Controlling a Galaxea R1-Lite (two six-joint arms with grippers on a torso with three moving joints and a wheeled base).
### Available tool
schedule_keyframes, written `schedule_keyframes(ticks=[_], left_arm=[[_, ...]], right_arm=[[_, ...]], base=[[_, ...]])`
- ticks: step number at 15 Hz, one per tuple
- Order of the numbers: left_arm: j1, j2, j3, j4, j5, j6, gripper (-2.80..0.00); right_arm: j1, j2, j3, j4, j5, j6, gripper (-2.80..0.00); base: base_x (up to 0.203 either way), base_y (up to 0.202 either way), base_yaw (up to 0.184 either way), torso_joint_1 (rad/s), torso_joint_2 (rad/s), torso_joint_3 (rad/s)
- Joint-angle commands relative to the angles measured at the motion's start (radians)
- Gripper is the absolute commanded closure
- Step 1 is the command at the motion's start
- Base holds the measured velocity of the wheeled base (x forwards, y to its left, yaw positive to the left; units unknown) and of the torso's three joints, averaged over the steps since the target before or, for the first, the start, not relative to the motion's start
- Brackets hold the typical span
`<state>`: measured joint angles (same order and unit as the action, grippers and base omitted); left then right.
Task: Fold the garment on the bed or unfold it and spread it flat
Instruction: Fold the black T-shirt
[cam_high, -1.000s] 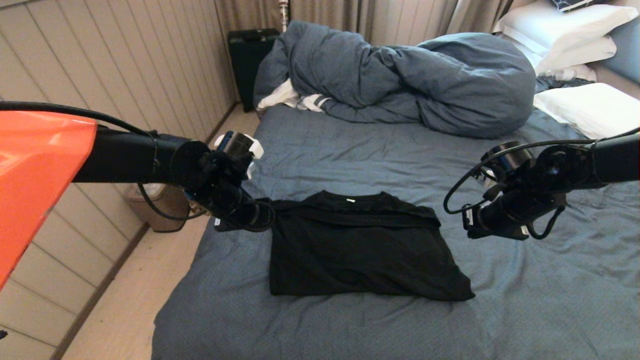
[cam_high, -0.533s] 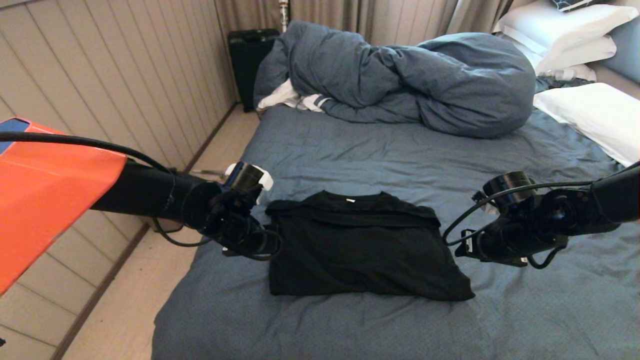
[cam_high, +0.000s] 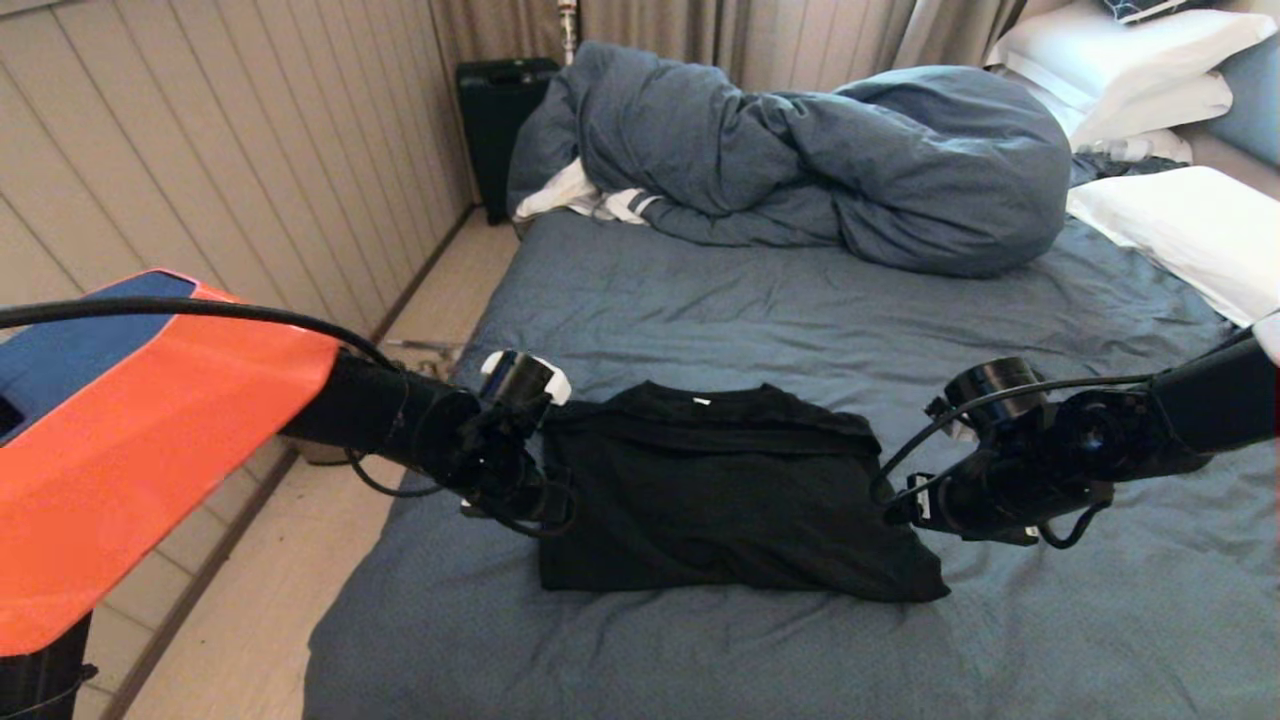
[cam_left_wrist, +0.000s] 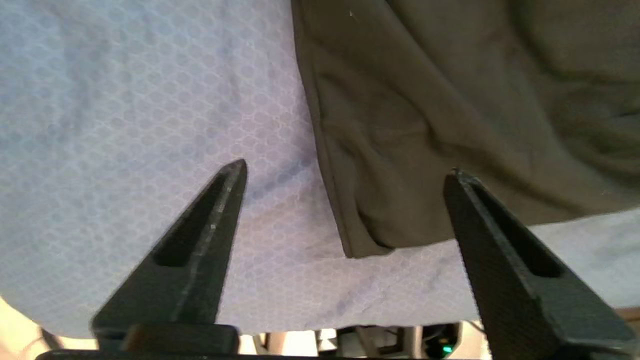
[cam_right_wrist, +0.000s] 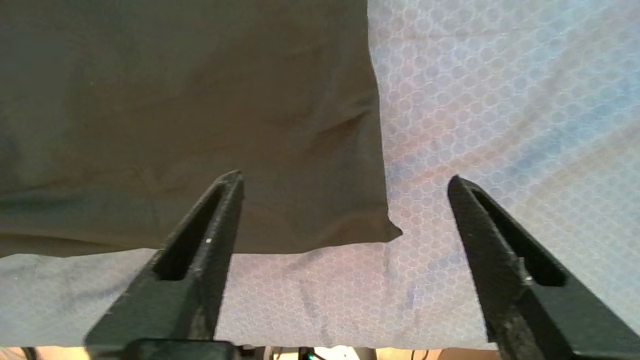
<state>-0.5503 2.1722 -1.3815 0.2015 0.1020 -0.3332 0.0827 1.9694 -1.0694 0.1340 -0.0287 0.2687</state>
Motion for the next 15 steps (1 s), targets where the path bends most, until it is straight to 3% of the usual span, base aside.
schedule_keyframes(ticks=[1, 6, 13, 15], left_arm=[[-0.014, 0.040, -0.009, 0.001, 0.007, -0.001, -2.80], [-0.036, 0.101, -0.068, 0.001, 0.013, -0.003, -2.80], [-0.037, 0.181, -0.116, -0.001, 0.129, 0.048, -2.80], [-0.037, 0.187, -0.116, -0.001, 0.132, 0.048, -2.80]], right_arm=[[0.011, 0.029, -0.004, 0.001, -0.002, 0.001, -2.80], [0.020, 0.069, 0.011, -0.037, -0.004, 0.003, -2.80], [0.024, 0.088, 0.011, -0.040, -0.003, 0.003, -2.80], [0.025, 0.096, 0.012, -0.058, -0.005, 0.003, -2.80]], base=[[0.000, 0.000, 0.000, 0.000, 0.00, 0.000], [0.000, 0.000, 0.000, 0.000, 0.00, 0.000], [0.000, 0.000, 0.000, 0.000, 0.00, 0.000], [0.000, 0.000, 0.000, 0.000, 0.00, 0.000]])
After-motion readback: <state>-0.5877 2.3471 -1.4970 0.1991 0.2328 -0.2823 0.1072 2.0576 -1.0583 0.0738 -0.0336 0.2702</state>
